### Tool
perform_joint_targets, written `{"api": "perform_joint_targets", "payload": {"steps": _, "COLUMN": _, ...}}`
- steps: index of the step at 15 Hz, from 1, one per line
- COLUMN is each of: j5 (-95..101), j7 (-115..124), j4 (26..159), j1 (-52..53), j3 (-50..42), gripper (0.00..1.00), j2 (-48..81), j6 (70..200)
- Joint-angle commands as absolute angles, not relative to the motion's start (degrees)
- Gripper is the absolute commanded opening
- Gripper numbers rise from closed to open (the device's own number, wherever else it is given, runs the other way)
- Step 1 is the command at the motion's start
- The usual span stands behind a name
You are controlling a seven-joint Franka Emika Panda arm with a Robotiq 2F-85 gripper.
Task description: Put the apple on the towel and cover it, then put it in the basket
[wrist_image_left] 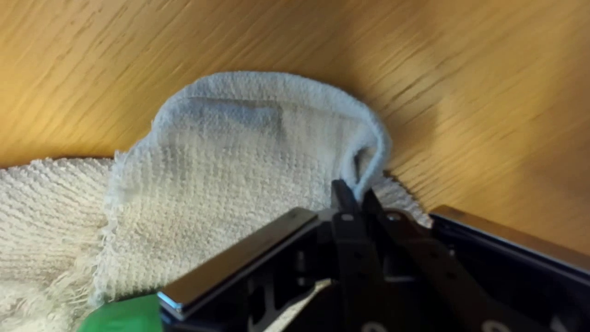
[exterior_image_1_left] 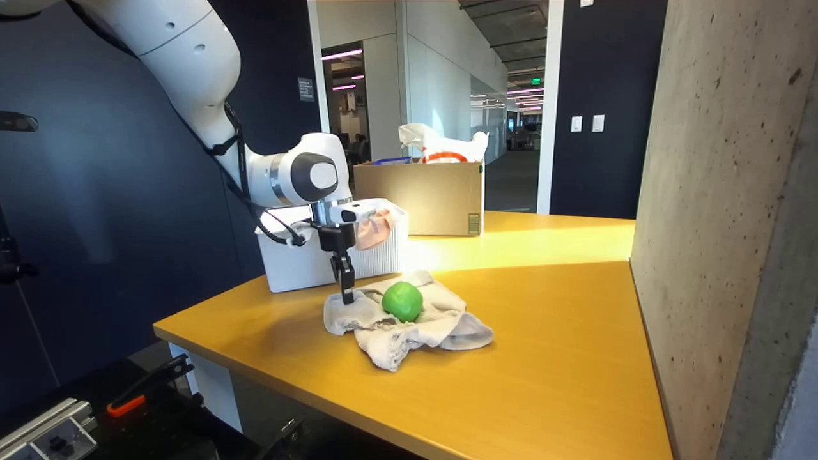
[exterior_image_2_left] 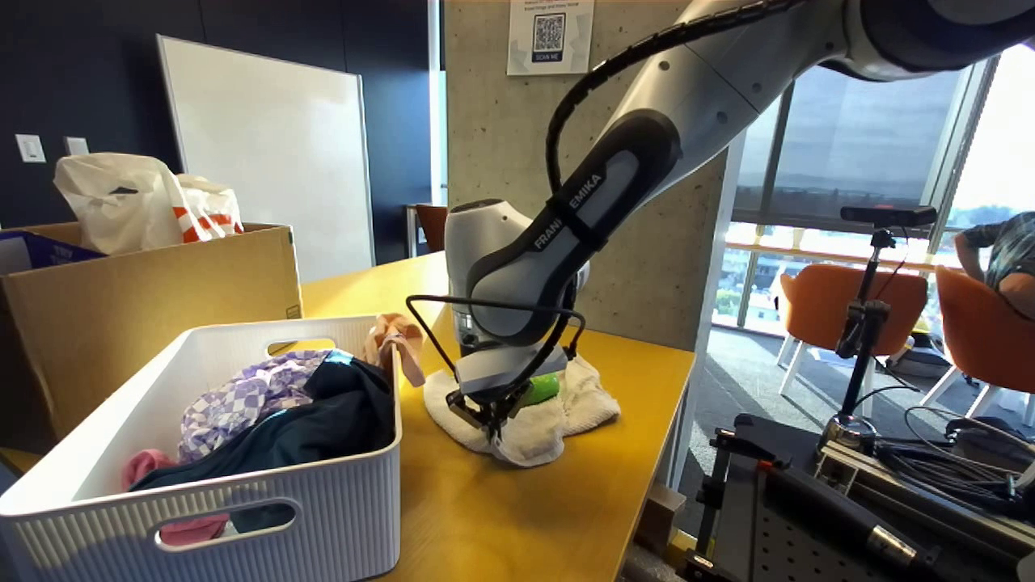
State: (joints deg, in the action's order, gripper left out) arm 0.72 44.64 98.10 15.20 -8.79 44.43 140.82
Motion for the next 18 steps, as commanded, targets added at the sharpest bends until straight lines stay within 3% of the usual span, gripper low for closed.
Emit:
{"api": "perform_joint_targets", "payload": {"steps": 1, "j5": 2.3, "j7": 46.9, "j4": 101.8, "j1": 15.6, "j3": -10.4, "gripper": 0.01, "j2": 40.4, "j6": 142.9}}
{"api": "perform_joint_targets", "payload": {"steps": 18, "j5": 5.7, "j7": 51.0, "j4": 112.1, "j1": 13.3, "j3": -13.1, "gripper": 0.01, "j2": 27.9, "j6": 145.0}}
